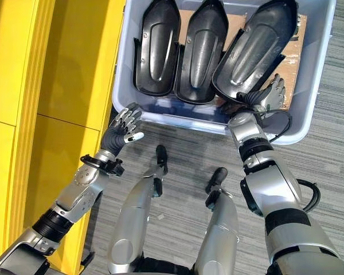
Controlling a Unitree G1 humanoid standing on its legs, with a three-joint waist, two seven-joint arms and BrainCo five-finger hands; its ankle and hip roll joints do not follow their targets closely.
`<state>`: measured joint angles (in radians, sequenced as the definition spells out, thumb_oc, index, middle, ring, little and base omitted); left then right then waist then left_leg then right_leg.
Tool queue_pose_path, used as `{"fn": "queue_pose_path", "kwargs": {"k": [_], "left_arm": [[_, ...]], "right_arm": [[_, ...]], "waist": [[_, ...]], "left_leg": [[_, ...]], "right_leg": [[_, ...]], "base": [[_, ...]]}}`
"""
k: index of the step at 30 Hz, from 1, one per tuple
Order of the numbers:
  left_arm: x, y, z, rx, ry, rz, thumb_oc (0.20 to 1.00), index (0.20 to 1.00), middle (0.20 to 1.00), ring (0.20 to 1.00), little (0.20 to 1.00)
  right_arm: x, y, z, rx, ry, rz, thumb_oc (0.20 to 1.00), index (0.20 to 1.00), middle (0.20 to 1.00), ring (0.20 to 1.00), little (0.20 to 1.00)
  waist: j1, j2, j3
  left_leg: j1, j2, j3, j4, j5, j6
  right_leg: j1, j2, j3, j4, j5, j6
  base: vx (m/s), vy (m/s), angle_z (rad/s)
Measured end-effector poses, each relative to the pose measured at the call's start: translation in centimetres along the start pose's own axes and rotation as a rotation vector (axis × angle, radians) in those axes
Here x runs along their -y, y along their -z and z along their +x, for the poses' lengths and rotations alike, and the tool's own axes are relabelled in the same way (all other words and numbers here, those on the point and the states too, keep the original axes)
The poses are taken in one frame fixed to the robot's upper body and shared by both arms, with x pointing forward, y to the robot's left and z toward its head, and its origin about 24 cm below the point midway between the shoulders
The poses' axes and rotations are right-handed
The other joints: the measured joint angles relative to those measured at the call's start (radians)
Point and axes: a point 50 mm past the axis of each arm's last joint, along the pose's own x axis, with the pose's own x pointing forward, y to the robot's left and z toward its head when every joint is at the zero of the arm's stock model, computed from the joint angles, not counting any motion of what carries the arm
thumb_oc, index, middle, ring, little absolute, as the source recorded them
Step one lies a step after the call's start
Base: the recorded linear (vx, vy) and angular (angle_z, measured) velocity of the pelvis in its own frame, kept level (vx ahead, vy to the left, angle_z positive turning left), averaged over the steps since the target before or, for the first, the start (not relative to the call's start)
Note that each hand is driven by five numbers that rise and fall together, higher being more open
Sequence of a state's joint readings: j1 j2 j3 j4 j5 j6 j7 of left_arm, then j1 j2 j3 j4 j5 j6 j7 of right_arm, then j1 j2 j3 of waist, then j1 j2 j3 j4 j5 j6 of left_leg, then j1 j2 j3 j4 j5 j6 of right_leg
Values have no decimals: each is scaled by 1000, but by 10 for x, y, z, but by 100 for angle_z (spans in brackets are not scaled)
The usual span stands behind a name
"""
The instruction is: Move parts from the plastic box to the shelf.
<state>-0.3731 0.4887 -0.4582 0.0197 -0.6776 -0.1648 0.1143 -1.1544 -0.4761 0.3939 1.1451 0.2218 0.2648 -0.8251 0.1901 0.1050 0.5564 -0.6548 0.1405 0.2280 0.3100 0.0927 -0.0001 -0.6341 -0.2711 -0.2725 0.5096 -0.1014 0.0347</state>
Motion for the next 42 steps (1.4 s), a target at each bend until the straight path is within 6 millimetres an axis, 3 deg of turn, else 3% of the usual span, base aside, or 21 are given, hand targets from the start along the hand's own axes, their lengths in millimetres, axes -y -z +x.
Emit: {"fn": "queue_pose_path", "kwargs": {"k": [7,9,13,16,29,32,37,39,41,42], "left_arm": [[2,2,0,-8,9,1,1000,1000,1000,1000,1000],[-1,3,-2,-21,5,-65,1000,1000,1000,1000,1000],[1,6,-3,-30,11,-103,1000,1000,1000,1000,1000],[-1,13,-9,-64,-3,-307,1000,1000,1000,1000,1000],[1,7,-8,-6,41,-358,1000,1000,1000,1000,1000],[-4,5,-12,39,41,-392,1000,1000,1000,1000,1000],[-10,4,-15,49,17,-388,1000,1000,1000,1000,1000],[-17,1,-17,71,8,-374,1000,1000,1000,1000,1000],[-17,3,-19,64,6,-374,1000,1000,1000,1000,1000],[-18,10,-27,39,-2,-382,1000,1000,1000,1000,1000]], "right_arm": [[10,-2,8,-39,17,20,1000,1000,1000,1000,1000],[16,-3,13,-33,23,11,200,200,200,200,200],[42,-5,33,-21,51,-35,200,200,200,200,200],[51,-3,41,-21,24,-66,200,200,200,200,200],[46,2,34,-5,99,-122,200,200,200,200,200],[22,19,19,-7,24,-115,200,200,200,200,200],[3,21,4,49,-66,25,200,200,200,200,200],[5,10,2,140,-68,95,200,200,200,200,200],[8,12,1,171,-66,96,200,200,200,200,200],[10,20,-2,213,-49,59,200,200,200,200,200]], "waist": [[4,0,0],[7,-1,-1],[14,-2,-1],[15,-2,-2],[11,-3,-2],[9,-2,-2],[-9,-2,-3],[-25,-2,-6],[-32,-3,-5],[-37,-3,-5]], "left_leg": [[-34,-4,-12,26,-9,6],[-48,-3,-16,38,-15,8],[-67,-4,-18,48,-18,8],[-72,-1,-18,59,-21,3],[-83,8,-15,56,-18,9],[-20,14,-2,28,-18,3],[69,17,20,-40,8,4],[99,17,37,-100,32,4],[140,16,45,-141,50,2],[224,13,57,-193,62,-4]], "right_leg": [[-20,-10,-7,11,0,1],[-30,-10,-7,16,-6,9],[-53,-11,-3,23,-5,9],[-55,-10,-1,32,-7,1],[-61,3,-2,12,5,3],[-7,11,0,-16,9,-2],[69,34,0,-93,50,9],[97,51,6,-161,87,11],[135,61,10,-199,105,14],[206,68,11,-237,111,16]], "base": [[11,5,4],[0,0,0],[-2,-3,-1],[0,0,0],[-26,-22,-2],[-26,-77,-11],[-43,-43,-13],[-20,-44,-21],[-20,-50,-11],[-7,-51,-12]]}}
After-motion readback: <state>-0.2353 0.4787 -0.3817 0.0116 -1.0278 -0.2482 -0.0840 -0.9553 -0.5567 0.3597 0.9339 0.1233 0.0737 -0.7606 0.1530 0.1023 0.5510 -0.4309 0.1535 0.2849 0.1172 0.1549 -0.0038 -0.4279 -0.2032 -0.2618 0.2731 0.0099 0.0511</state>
